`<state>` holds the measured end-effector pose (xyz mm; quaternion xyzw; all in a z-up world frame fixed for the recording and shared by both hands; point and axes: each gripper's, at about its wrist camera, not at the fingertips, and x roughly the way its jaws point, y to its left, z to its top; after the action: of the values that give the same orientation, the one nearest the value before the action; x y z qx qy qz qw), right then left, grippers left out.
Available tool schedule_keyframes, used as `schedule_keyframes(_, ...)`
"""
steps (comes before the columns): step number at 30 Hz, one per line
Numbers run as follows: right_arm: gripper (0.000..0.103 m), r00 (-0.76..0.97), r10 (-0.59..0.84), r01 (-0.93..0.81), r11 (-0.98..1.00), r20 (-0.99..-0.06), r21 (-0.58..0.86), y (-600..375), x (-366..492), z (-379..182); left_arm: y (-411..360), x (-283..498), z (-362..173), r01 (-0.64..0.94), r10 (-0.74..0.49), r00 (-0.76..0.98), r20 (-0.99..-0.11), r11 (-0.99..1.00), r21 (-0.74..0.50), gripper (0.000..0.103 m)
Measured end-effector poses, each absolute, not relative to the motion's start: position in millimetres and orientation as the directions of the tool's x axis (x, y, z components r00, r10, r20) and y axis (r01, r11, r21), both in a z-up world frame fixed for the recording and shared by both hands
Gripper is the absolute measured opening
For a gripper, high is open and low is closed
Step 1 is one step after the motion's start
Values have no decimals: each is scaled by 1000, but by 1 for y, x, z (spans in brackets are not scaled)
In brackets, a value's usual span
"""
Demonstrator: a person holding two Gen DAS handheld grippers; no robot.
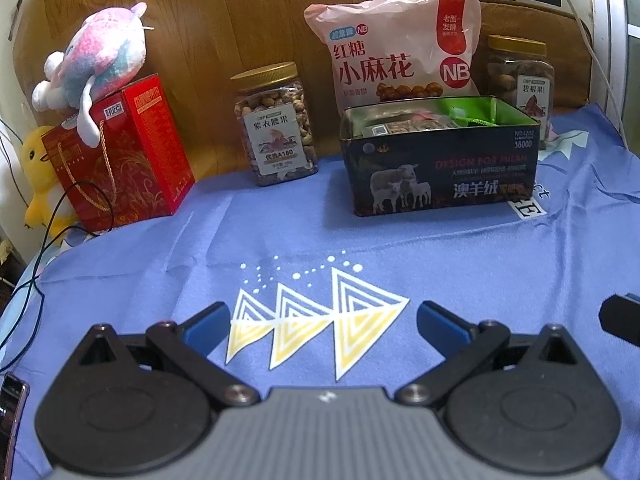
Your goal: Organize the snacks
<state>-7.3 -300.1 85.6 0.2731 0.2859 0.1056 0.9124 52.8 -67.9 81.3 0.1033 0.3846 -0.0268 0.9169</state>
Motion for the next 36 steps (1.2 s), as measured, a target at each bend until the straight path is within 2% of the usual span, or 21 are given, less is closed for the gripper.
schedule_keyframes(17, 50, 795, 355, -49, 846, -492, 531, -283, 6, 84, -45, 62, 73, 96, 37, 688, -725, 985, 141, 103)
schedule_keyframes(28, 50, 772, 409, -90, 828, -487, 554, -284, 44, 63, -35, 46, 76, 1, 185, 674, -715, 968, 252, 103)
schedule_keyframes(36, 50, 731, 491, -144, 790, -474, 596, -283, 51, 54, -33, 47, 72, -60, 237, 641, -730, 964, 260, 103)
